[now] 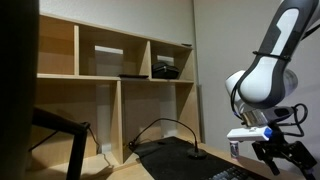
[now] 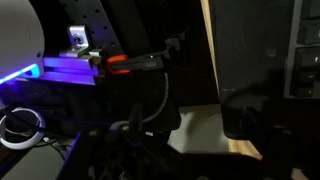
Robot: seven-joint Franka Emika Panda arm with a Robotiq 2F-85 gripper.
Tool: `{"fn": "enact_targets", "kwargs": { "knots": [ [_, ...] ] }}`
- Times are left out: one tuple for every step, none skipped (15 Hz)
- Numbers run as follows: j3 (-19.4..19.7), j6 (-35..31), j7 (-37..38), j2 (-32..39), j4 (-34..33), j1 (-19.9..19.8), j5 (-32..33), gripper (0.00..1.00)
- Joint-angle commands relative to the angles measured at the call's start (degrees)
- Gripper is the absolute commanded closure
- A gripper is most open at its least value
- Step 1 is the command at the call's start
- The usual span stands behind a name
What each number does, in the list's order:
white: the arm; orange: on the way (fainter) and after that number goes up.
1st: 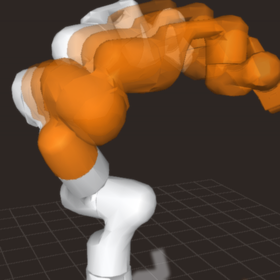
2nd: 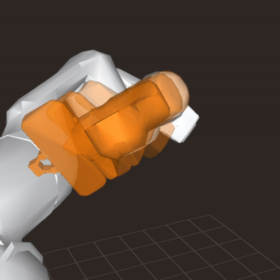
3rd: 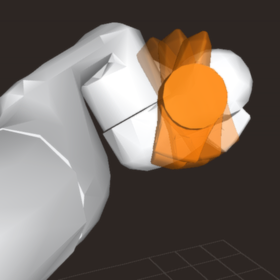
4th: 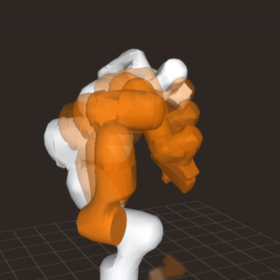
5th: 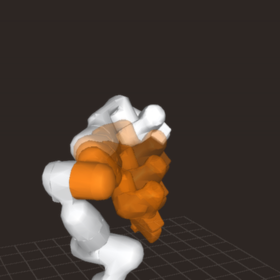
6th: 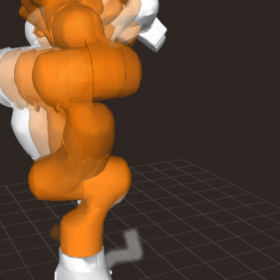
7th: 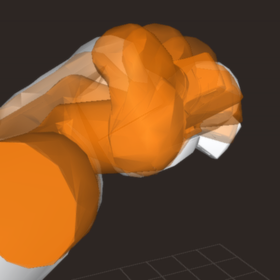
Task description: Press on the keyboard
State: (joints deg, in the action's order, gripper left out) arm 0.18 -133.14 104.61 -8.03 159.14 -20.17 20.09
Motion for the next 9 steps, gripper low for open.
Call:
{"fn": "enact_targets", "kwargs": {
  "knots": [
    [2.02,-1.73,2.98,3.89,-0.64,2.89,1.1,0.0],
    [2.45,-3.33,3.07,5.26,-0.62,3.61,0.35,0.0],
    [2.66,-5.1,4.33,6.84,-0.71,4.26,0.55,0.0],
    [2.97,-7.07,5.34,8.4,-0.92,4.96,0.27,0.0],
    [3.33,-9.73,7.17,9.82,-1.03,5.58,0.98,0.0],
    [3.85,-11.31,8.47,11.12,-1.39,6.28,1.04,0.0],
    [4.38,-13.9,11.4,12.52,-1.73,7.09,2.02,0.0],
    [5.02,-16.08,12.51,13.85,-2.14,7.99,1.69,0.0],
    [6.06,-18.21,14.8,14.88,-2.58,8.63,2.93,0.0]
  ]
}}
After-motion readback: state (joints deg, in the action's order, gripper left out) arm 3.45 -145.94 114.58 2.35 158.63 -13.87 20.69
